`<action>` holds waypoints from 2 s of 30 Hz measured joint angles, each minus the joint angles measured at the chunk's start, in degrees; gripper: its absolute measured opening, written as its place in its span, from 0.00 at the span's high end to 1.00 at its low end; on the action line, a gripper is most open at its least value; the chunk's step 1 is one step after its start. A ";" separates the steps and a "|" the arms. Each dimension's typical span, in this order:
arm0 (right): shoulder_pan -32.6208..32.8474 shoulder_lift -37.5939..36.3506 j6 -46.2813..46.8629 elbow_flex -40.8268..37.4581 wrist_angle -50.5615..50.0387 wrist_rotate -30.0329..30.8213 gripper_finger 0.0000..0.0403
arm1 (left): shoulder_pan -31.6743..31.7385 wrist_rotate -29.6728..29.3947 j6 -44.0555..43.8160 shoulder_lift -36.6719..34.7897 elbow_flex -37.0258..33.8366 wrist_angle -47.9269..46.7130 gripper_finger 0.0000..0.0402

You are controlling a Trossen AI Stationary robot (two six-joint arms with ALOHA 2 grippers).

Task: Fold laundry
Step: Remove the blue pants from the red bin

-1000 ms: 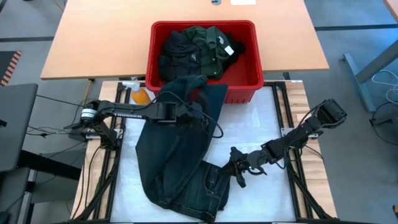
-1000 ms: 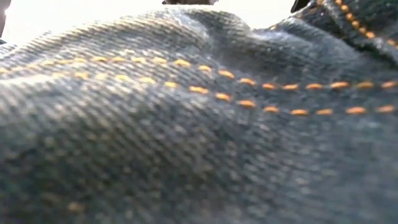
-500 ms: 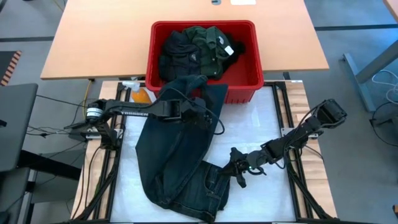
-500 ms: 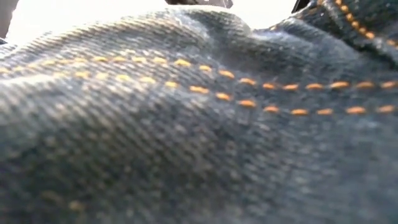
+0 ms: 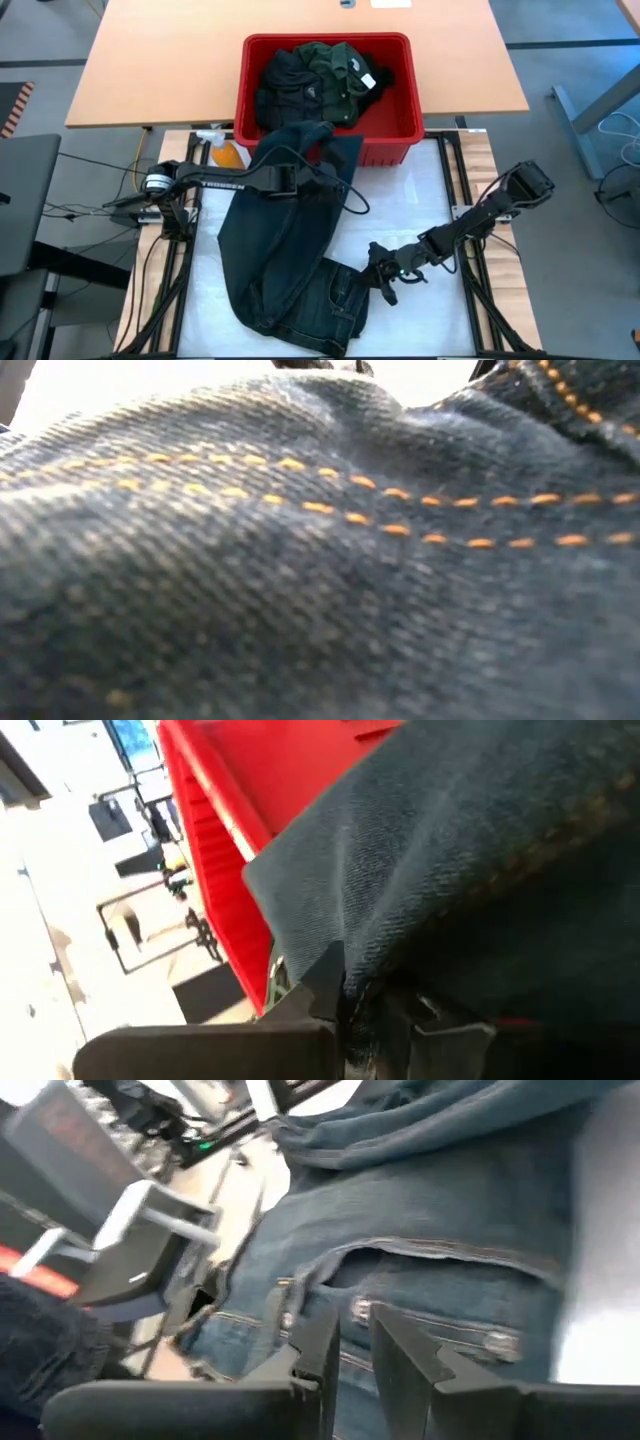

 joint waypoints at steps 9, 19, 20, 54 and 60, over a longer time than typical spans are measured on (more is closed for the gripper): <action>-1.19 9.81 -0.72 3.90 5.24 -3.82 0.89 | -2.56 -7.58 -11.81 -7.66 1.07 -16.54 1.00; -4.33 14.02 -3.39 11.20 -20.32 -4.11 0.96 | -9.55 -12.04 -41.44 -20.74 1.14 -45.73 1.00; -4.35 13.91 -3.15 12.02 -24.25 -4.14 0.96 | -10.69 -12.55 -44.89 -21.63 1.14 -48.35 1.00; 6.38 -21.79 3.29 12.81 -47.89 10.44 0.96 | -34.14 -3.84 -94.75 -22.54 0.70 -59.82 1.00; 5.68 -7.41 3.43 12.63 -45.74 8.66 0.96 | -34.36 -5.09 -101.37 -22.34 -5.24 -60.17 1.00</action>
